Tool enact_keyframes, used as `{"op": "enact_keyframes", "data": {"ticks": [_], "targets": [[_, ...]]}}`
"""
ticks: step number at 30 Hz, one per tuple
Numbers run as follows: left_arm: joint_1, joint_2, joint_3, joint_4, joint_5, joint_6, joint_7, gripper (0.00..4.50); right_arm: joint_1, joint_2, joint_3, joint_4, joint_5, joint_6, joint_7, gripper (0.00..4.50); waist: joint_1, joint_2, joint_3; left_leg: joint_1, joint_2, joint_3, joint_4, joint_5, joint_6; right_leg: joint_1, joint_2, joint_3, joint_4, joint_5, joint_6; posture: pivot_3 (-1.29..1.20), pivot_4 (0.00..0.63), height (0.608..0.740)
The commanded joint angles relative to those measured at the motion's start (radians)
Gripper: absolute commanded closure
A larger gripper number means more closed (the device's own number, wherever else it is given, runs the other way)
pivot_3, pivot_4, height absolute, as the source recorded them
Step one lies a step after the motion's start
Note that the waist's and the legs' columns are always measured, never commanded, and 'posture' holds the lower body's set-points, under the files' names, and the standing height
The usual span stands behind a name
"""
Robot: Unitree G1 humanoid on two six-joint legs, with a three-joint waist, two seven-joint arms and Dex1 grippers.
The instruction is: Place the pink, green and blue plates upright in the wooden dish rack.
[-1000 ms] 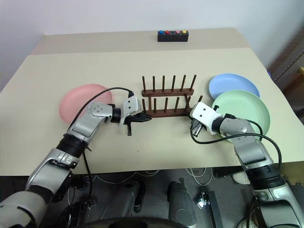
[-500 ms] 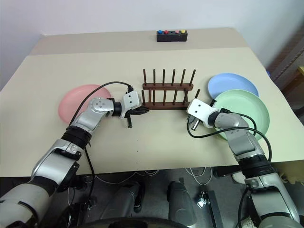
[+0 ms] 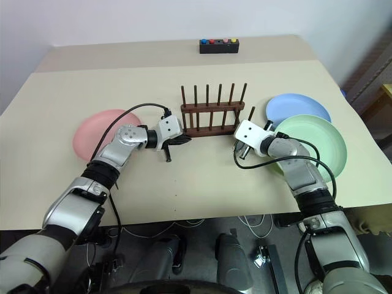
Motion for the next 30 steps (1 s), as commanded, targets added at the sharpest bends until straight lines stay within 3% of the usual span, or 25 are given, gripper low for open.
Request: {"op": "enact_keyframes", "data": {"ticks": [1,10,19,26,27,28,30], "targets": [[-0.042,0.011,0.031,0.014,0.020,-0.036,0.031,4.50,-0.025,0.003,-0.010,-0.005,-0.008,-0.022,-0.013,4.47,-0.001,0.000,0.000,0.000,0.000,0.000,0.000,0.000,0.000,0.000,0.000,0.000,0.000,0.000,0.000,0.00,0.150,0.740],[-0.046,0.000,0.047,0.020,0.011,-0.055,0.013,4.50,-0.040,0.015,-0.010,0.015,-0.019,-0.036,-0.021,4.47,-0.002,0.000,0.000,0.000,0.000,0.000,0.000,0.000,0.000,-0.001,0.000,0.000,0.001,0.000,0.000,0.00,0.150,0.740],[-0.011,0.003,0.144,-0.113,-0.131,0.151,-0.112,4.50,-0.027,-0.006,-0.032,-0.024,-0.012,-0.024,-0.016,4.47,-0.004,0.000,0.000,0.000,0.000,0.000,0.000,0.000,0.000,-0.001,0.000,0.000,0.001,0.000,0.000,0.00,0.150,0.740],[0.044,0.043,0.242,-0.347,-0.347,0.439,-0.250,4.50,0.049,-0.011,-0.149,-0.283,0.262,0.199,0.149,4.47,-0.006,0.000,0.000,0.000,0.000,0.000,0.000,0.000,0.000,-0.001,0.000,0.000,0.001,0.000,0.000,0.00,0.150,0.740],[0.069,0.071,0.256,-0.397,-0.396,0.517,-0.287,3.96,0.066,-0.020,-0.195,-0.347,0.346,0.295,0.175,3.95,-0.006,0.000,0.000,0.000,0.000,0.000,0.000,0.000,0.000,-0.001,0.000,0.000,0.001,0.000,0.000,0.00,0.150,0.740],[0.098,0.100,0.265,-0.447,-0.433,0.571,-0.322,3.71,0.087,-0.039,-0.232,-0.413,0.416,0.379,0.203,3.70,-0.006,0.000,0.000,0.000,0.000,-0.001,0.000,0.000,0.000,-0.001,0.000,0.000,0.001,0.000,0.000,0.00,0.150,0.740],[0.139,0.135,0.276,-0.514,-0.478,0.623,-0.353,2.66,0.117,-0.070,-0.268,-0.495,0.481,0.469,0.231,2.65,-0.007,0.000,0.000,0.000,0.001,-0.001,-0.001,0.000,0.000,-0.001,0.000,0.000,0.001,0.000,0.000,0.00,0.150,0.740]]}}
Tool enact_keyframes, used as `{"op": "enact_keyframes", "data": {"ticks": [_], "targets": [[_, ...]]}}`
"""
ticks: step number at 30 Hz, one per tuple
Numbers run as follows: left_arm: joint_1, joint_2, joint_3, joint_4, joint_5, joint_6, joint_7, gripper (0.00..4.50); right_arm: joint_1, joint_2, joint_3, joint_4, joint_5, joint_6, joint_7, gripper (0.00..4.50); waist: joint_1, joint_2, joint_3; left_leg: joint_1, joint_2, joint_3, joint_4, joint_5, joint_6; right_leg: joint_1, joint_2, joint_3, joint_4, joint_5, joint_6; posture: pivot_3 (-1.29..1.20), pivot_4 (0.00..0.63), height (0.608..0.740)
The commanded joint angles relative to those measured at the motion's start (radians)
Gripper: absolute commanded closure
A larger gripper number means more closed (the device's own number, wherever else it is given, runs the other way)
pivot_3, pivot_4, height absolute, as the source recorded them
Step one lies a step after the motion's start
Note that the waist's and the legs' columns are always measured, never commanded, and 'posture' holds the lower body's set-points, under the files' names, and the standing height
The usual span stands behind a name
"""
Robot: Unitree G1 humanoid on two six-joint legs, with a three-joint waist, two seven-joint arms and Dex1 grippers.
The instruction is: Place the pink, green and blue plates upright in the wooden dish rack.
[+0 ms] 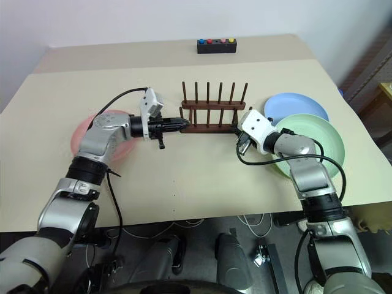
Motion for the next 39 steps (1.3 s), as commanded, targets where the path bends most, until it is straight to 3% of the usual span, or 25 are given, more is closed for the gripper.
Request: {"op": "enact_keyframes", "data": {"ticks": [1,5,6,10,16,20,22,26,30,35,39], "targets": [[0.057,0.063,0.046,-0.131,-0.106,0.122,-0.068,2.15,0.034,-0.066,-0.098,-0.169,0.151,0.170,0.051,2.16,0.002,0.000,0.000,0.000,0.000,0.000,0.000,0.000,0.000,0.000,0.000,0.000,0.000,0.000,0.000,0.00,0.150,0.740],[0.087,0.109,0.043,-0.210,-0.150,0.178,-0.107,0.13,0.060,-0.091,-0.135,-0.254,0.248,0.265,0.069,0.18,0.006,0.000,0.000,0.000,0.000,0.000,0.001,0.000,0.000,0.001,0.000,0.000,0.000,0.000,0.000,0.00,0.150,0.740],[0.081,0.121,0.055,-0.216,-0.166,0.199,-0.111,0.05,0.063,-0.093,-0.148,-0.268,0.270,0.281,0.071,0.08,0.008,0.000,0.000,0.000,0.000,0.000,0.001,0.000,0.000,0.001,-0.001,0.000,0.000,0.000,0.000,0.00,0.150,0.740],[0.049,0.176,0.085,-0.196,-0.178,0.211,-0.116,0.05,0.066,-0.098,-0.233,-0.302,0.394,0.322,0.095,0.08,0.007,0.000,0.000,0.000,0.000,0.000,0.001,0.000,0.000,0.001,-0.001,0.000,-0.001,0.000,0.000,0.00,0.150,0.740],[-0.018,0.227,0.150,-0.065,-0.110,0.093,-0.027,0.05,0.063,-0.109,-0.331,-0.345,0.582,0.342,0.150,0.08,0.006,0.000,0.000,0.000,0.000,-0.001,0.000,0.000,0.000,0.001,-0.002,0.000,-0.001,0.000,0.000,0.00,0.150,0.740],[-0.096,0.271,0.196,0.131,-0.015,0.055,0.184,0.05,0.032,-0.099,-0.355,-0.361,0.675,0.326,0.160,0.08,0.006,0.000,0.000,0.000,0.000,-0.001,0.001,0.000,0.000,0.001,-0.002,0.000,-0.001,0.000,0.000,0.00,0.150,0.740],[-0.152,0.304,0.206,0.240,0.034,0.132,0.320,0.05,0.025,-0.107,-0.321,-0.345,0.656,0.318,0.157,0.08,0.004,-0.001,0.000,0.000,0.000,0.000,0.000,0.000,0.000,0.001,-0.002,0.000,-0.001,0.000,0.000,0.00,0.150,0.740],[-0.288,0.380,0.231,0.425,0.030,0.378,0.387,0.05,0.012,-0.089,-0.256,-0.314,0.621,0.283,0.162,0.08,0.004,-0.002,0.001,0.000,0.000,0.000,0.000,0.000,0.000,0.000,0.000,-0.001,0.000,0.000,0.000,0.00,0.150,0.740],[-0.367,0.422,0.221,0.580,0.095,0.366,0.475,0.05,-0.014,-0.075,-0.216,-0.283,0.594,0.246,0.159,0.08,0.007,-0.002,0.001,0.000,-0.001,0.000,0.001,0.000,0.000,0.000,-0.001,-0.002,0.000,-0.001,0.001,0.00,0.150,0.740],[-0.391,0.461,0.104,0.654,0.238,0.342,0.486,0.05,-0.018,-0.071,-0.189,-0.264,0.573,0.217,0.161,0.08,0.006,-0.003,0.001,0.000,-0.001,0.000,0.000,0.000,0.000,0.000,-0.001,-0.001,0.000,-0.001,0.001,0.00,0.150,0.740],[-0.476,0.483,0.102,0.795,0.232,0.479,0.374,0.05,-0.005,-0.064,-0.176,-0.267,0.558,0.196,0.153,0.08,0.005,-0.004,0.002,-0.001,-0.001,-0.001,0.001,0.000,0.000,-0.001,-0.001,-0.002,0.001,-0.001,0.001,0.00,0.150,0.740]]}}
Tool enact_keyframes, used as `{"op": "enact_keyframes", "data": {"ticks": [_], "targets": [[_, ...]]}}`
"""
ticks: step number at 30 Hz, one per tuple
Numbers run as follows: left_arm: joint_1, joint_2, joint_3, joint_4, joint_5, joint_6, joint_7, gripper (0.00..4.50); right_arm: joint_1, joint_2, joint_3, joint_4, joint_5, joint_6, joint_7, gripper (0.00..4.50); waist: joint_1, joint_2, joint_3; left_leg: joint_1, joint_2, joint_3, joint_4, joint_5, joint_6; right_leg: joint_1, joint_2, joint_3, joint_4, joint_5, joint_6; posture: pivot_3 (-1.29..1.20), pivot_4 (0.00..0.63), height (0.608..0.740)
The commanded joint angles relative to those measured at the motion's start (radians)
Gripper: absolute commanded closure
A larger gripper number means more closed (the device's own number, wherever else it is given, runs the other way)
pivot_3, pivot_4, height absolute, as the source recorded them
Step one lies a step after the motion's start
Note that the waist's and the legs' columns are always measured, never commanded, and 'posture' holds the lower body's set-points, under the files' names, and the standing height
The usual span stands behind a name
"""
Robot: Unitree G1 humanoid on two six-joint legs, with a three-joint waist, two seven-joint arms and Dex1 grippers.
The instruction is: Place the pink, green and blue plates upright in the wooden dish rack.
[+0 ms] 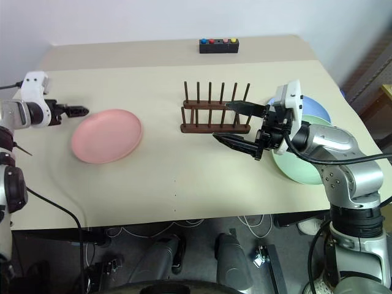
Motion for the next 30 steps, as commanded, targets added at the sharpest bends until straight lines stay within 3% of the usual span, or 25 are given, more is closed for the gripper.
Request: {"op": "enact_keyframes", "data": {"ticks": [1,12,18,22,28,30], "targets": [[-0.072,0.041,-0.008,0.065,0.039,0.009,-0.029,0.05,-0.002,0.008,-0.007,-0.015,-0.001,-0.029,-0.007,0.08,0.000,0.000,0.000,0.000,0.000,0.000,0.000,0.000,0.000,0.000,0.000,0.000,0.000,0.000,0.000,0.00,0.150,0.740],[-0.102,0.041,-0.115,0.182,0.173,0.032,-0.189,0.05,0.020,0.011,0.002,-0.027,-0.019,-0.040,-0.031,0.08,-0.001,0.000,0.000,0.000,0.000,0.000,0.000,0.000,0.000,0.000,0.000,0.000,0.000,0.000,0.000,0.00,0.150,0.740],[-0.097,0.015,-0.091,0.211,0.173,0.043,-0.186,0.05,0.041,0.015,0.006,-0.046,-0.016,-0.040,-0.054,0.08,-0.001,0.000,0.000,0.000,0.000,0.000,0.000,0.000,0.000,0.000,0.000,0.000,0.000,0.000,0.000,0.00,0.150,0.740],[-0.071,0.004,-0.065,0.218,0.165,0.047,-0.146,1.34,0.048,0.011,0.004,-0.058,-0.011,-0.037,-0.069,0.00,-0.001,0.000,0.000,0.000,0.000,0.000,0.000,0.000,0.000,0.000,-0.001,0.000,0.000,0.000,0.000,0.00,0.150,0.740],[-0.062,-0.023,-0.051,0.214,0.165,0.068,-0.138,4.48,0.063,-0.002,-0.009,-0.074,-0.004,-0.031,-0.082,0.00,0.000,-0.001,0.000,0.000,0.000,0.000,0.000,0.000,0.000,0.000,-0.001,0.000,0.000,0.000,0.000,0.00,0.150,0.740],[-0.069,-0.025,-0.035,0.213,0.160,0.077,-0.116,4.48,0.067,-0.009,-0.012,-0.075,-0.006,-0.029,-0.084,0.00,0.001,0.000,-0.001,0.000,0.000,0.000,0.000,0.000,0.000,0.000,-0.001,0.000,0.000,0.000,0.000,0.00,0.150,0.740]]}}
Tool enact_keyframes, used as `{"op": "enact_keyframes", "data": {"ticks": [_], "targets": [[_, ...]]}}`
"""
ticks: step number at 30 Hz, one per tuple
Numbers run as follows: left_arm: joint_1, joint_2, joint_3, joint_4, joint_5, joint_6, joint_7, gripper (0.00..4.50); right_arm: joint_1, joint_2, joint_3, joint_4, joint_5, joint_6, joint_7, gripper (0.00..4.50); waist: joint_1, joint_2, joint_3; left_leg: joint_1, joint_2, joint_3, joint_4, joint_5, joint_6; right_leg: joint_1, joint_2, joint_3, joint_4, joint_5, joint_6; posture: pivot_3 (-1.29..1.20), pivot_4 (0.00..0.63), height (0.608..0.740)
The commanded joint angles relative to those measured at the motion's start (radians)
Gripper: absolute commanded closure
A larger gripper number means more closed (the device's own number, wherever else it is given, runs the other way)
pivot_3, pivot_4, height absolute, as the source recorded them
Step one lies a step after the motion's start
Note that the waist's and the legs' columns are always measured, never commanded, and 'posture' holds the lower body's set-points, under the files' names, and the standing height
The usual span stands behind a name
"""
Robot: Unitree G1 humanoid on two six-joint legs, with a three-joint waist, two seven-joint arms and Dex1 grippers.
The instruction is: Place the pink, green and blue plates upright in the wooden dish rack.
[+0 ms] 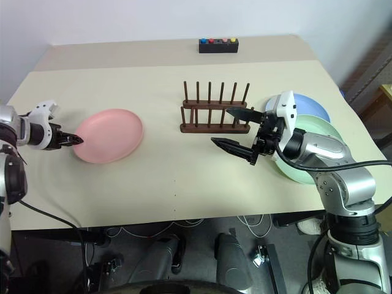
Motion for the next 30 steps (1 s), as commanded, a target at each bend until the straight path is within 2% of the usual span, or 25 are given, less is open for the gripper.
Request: {"op": "enact_keyframes", "data": {"ticks": [1,6,13,16,21,24,27,30], "targets": [[-0.016,0.003,0.019,-0.001,0.000,0.029,0.031,4.48,0.001,-0.020,-0.030,-0.044,0.006,-0.008,-0.003,0.00,-0.001,0.000,0.000,0.000,0.000,0.000,0.000,0.000,0.000,0.000,0.000,0.000,0.000,0.000,0.000,0.00,0.150,0.740],[-0.044,0.012,0.055,-0.014,-0.020,0.058,0.052,4.48,-0.007,-0.018,-0.020,-0.043,0.006,-0.008,-0.007,0.00,-0.001,-0.001,0.000,0.000,0.000,0.000,0.000,0.000,0.000,0.000,0.000,0.000,0.000,0.000,0.000,0.00,0.150,0.740],[-0.074,0.032,0.203,-0.050,-0.127,0.083,0.135,4.48,-0.016,-0.024,-0.011,-0.032,-0.006,-0.016,0.008,0.00,-0.002,-0.001,0.000,0.000,0.000,0.000,0.000,0.000,0.000,0.000,0.000,0.000,0.000,0.000,0.000,0.00,0.150,0.740],[-0.114,0.013,0.447,-0.100,-0.318,0.053,0.260,4.48,-0.050,-0.044,0.020,-0.018,-0.043,-0.021,0.025,0.00,-0.002,-0.002,0.001,0.000,0.000,0.000,0.000,0.000,0.000,-0.001,0.000,0.000,0.001,0.000,0.000,0.00,0.150,0.740],[-0.073,-0.103,0.604,-0.362,-0.471,0.039,0.347,4.48,-0.193,-0.044,0.059,0.004,-0.065,0.010,0.001,0.00,0.000,-0.003,0.001,-0.001,0.000,0.000,0.001,0.000,0.000,-0.001,-0.001,0.000,0.000,0.000,0.000,0.00,0.150,0.740],[-0.015,-0.163,0.656,-0.505,-0.516,-0.018,0.419,4.48,-0.232,-0.053,0.102,0.017,-0.167,-0.054,-0.010,0.00,-0.005,-0.003,0.001,-0.001,0.000,0.000,0.000,0.000,-0.001,-0.001,-0.001,0.000,0.000,0.000,0.000,0.00,0.150,0.740],[0.027,-0.274,0.765,-0.618,-0.611,-0.043,0.551,4.48,-0.254,-0.045,0.172,0.041,-0.345,-0.203,-0.046,0.00,-0.005,-0.003,0.000,-0.001,0.001,0.000,0.000,0.001,-0.002,-0.003,-0.001,0.002,0.001,0.000,0.000,0.00,0.150,0.740],[0.076,-0.462,0.856,-0.745,-0.695,-0.118,0.720,4.48,-0.277,0.031,0.179,0.005,-0.333,-0.218,-0.086,0.00,0.001,-0.003,0.000,-0.001,0.001,0.000,0.000,0.001,-0.002,-0.003,-0.001,0.002,0.001,0.000,0.000,0.00,0.150,0.740]]}}
